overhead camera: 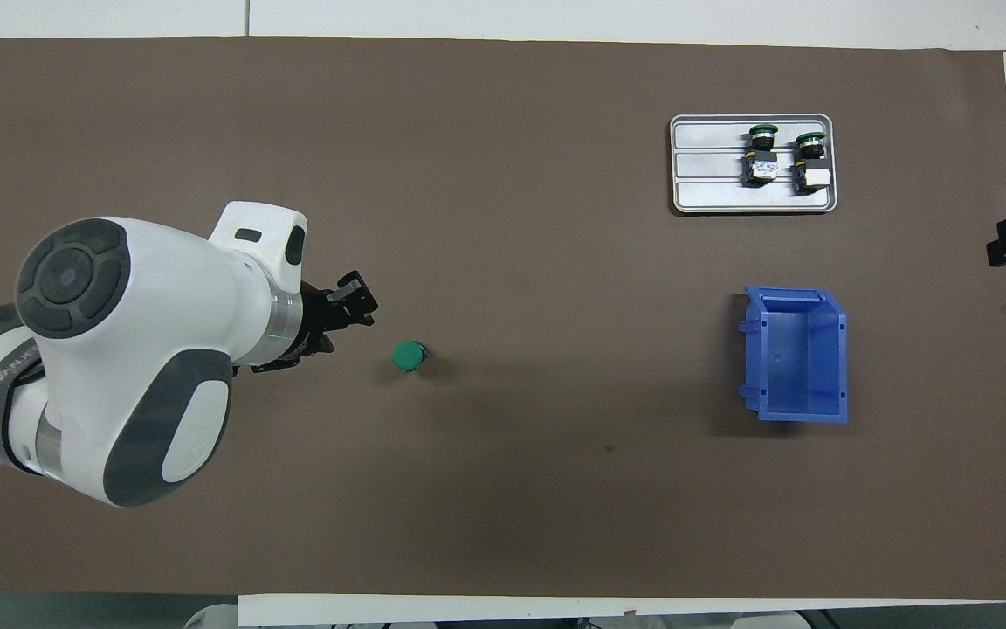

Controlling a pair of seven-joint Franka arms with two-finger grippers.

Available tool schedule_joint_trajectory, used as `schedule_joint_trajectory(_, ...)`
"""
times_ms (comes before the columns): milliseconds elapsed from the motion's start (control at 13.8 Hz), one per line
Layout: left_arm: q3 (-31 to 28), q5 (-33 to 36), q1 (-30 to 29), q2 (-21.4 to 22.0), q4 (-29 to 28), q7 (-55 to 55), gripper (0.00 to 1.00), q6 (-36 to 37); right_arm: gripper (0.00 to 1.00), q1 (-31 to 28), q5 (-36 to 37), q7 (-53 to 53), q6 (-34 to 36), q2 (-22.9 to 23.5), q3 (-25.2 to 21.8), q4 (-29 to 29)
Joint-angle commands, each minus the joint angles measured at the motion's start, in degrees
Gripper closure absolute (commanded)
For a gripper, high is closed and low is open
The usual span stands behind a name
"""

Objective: Place and press button with both arms

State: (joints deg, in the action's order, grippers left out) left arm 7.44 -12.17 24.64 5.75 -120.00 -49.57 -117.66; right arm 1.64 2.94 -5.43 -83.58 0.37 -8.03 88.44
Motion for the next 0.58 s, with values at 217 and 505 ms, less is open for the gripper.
schedule_joint_trajectory(217, -0.4, 1.5, 4.1, -3.7, -2.6, 5.2, 0.98, -6.1, 0.02, -0.1, -0.2, -0.5, -0.5, -1.4, -0.1, 1.6)
schedule_joint_trajectory(505, -0.4, 1.5, 4.6, -5.9, -3.7, 5.1, 0.99, -8.8, 0.02, -0.1, -0.2, -0.5, -0.5, -1.4, -0.1, 1.6)
